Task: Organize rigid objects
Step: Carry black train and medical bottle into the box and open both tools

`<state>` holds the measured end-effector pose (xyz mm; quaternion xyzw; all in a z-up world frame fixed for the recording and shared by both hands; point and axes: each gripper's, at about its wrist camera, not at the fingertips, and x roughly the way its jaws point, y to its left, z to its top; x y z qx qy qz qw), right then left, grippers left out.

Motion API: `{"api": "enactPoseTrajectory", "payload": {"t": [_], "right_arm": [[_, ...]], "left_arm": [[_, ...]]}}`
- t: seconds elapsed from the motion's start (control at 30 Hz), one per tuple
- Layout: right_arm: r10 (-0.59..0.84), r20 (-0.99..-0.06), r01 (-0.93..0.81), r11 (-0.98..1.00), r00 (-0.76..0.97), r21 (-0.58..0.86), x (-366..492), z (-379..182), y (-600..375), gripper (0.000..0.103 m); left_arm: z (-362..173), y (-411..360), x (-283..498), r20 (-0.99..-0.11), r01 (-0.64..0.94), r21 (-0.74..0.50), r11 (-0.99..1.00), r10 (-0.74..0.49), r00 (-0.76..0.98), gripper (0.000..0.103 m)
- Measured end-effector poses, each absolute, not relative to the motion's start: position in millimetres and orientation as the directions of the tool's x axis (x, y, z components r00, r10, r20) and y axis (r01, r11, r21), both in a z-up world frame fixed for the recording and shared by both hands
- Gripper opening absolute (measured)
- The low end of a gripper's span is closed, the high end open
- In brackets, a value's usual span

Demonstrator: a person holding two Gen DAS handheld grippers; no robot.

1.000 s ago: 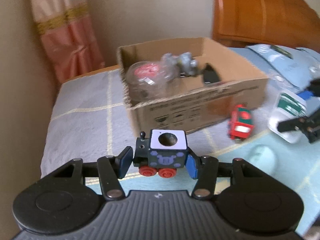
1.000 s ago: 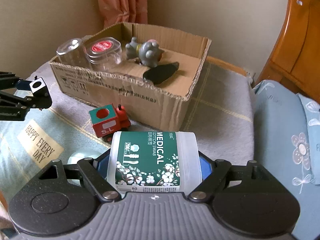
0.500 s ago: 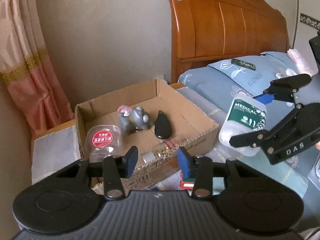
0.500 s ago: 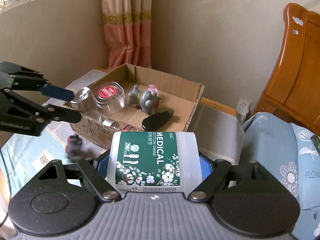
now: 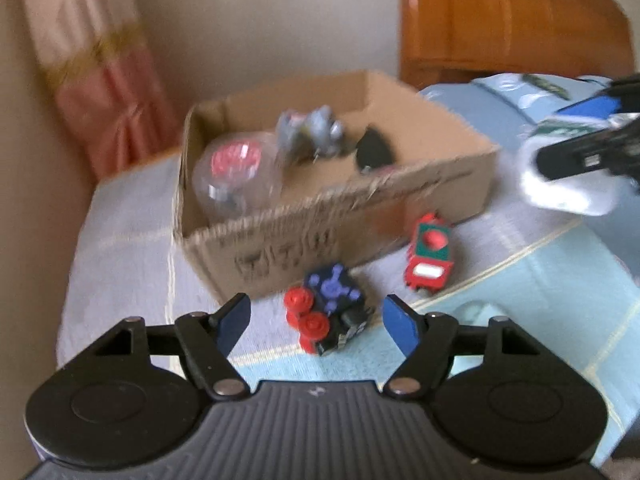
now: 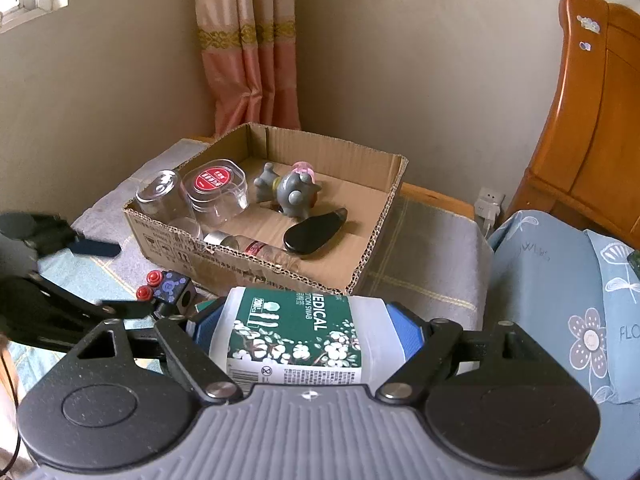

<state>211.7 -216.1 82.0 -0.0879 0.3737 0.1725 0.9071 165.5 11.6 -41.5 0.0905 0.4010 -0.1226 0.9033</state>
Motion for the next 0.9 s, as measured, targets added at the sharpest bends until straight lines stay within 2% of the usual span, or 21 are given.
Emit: {"api": "enactPoseTrajectory", "payload": {"t": [0.23, 0.33, 0.37, 0.47, 0.6, 0.9], "right_arm": [[0.242, -0.718, -0.37, 0.929, 0.652, -0.023, 213, 74, -216, 0.086], [0.248, -0.717, -0.373, 0.927, 0.651, -0.018, 213, 75, -216, 0.086], [0.249, -0.717, -0.377, 0.926, 0.651, -0.021, 213, 75, -215, 0.086], [0.248, -0.717, -0.385, 0.922, 0.651, -0.031, 215, 77, -214, 0.086], [0.251, -0.715, -0.397, 0.917, 0.653, -0.04, 218, 81, -213, 0.086], [0.26, -0.709, -0.413, 0.91, 0.656, -0.048, 228, 93, -213, 0.086]], "left_arm": [[-74, 7, 187, -0.769, 0.203, -0.007, 0.979, -0.135, 0.625, 0.072], [-79, 6, 192, -0.77, 0.181, -0.019, 0.983, -0.13, 0.624, 0.066], [-77, 5, 192, -0.769, 0.184, -0.02, 0.983, -0.132, 0.625, 0.061], [-76, 5, 193, -0.773, 0.18, -0.026, 0.983, -0.134, 0.619, 0.06], [-72, 6, 190, -0.785, 0.206, -0.03, 0.978, -0.151, 0.6, 0.052], [-39, 10, 175, -0.774, 0.339, 0.022, 0.94, -0.199, 0.601, 0.047]]}}
